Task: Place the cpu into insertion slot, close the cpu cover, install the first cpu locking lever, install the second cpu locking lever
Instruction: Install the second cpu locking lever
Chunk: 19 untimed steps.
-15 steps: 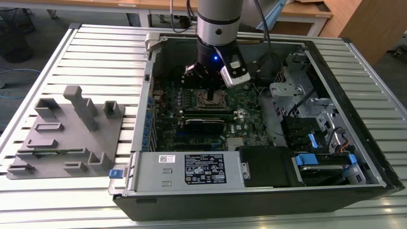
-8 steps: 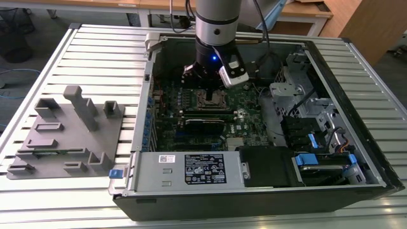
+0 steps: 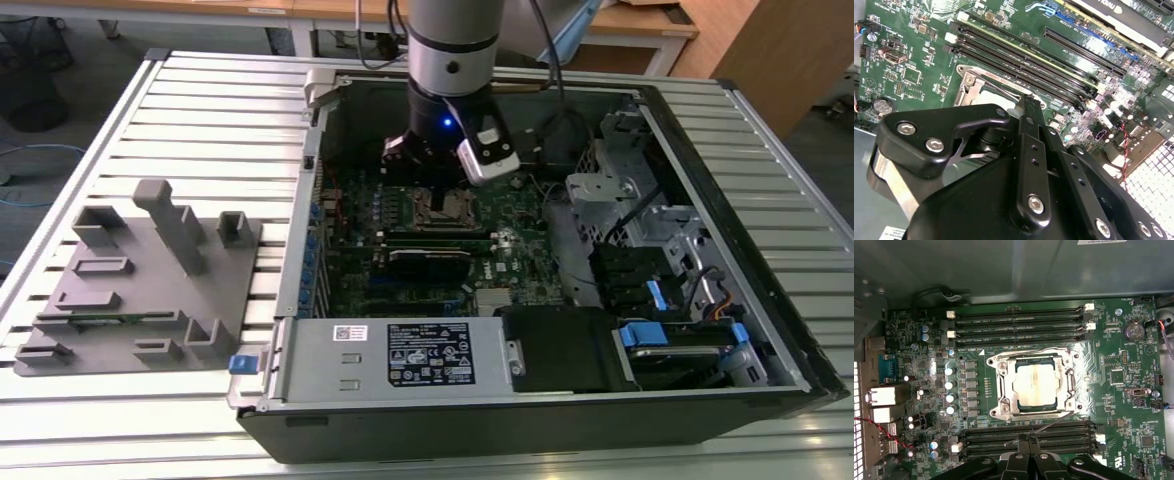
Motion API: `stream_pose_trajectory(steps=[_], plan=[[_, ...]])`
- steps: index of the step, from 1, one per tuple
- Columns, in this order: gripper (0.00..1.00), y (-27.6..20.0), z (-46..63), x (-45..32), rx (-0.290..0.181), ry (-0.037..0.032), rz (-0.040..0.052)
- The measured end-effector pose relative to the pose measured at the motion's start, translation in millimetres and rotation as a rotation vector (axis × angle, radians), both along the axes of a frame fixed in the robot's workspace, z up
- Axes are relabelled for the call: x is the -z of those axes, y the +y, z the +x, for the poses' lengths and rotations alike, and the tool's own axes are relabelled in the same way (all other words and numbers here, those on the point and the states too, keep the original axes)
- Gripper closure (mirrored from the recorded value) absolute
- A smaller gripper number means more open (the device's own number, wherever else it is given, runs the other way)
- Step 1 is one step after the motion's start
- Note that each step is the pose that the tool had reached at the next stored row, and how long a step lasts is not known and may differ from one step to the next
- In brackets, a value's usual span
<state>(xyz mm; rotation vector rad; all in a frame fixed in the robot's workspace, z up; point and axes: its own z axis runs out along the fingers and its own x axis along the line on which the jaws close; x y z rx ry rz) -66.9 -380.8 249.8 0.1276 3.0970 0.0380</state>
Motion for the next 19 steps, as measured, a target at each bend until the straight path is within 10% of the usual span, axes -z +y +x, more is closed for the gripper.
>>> stream_pose_trajectory(steps=[19], plan=[[0.89,0.0,-2.1,9.0,0.0,-0.0002,0.0001]])
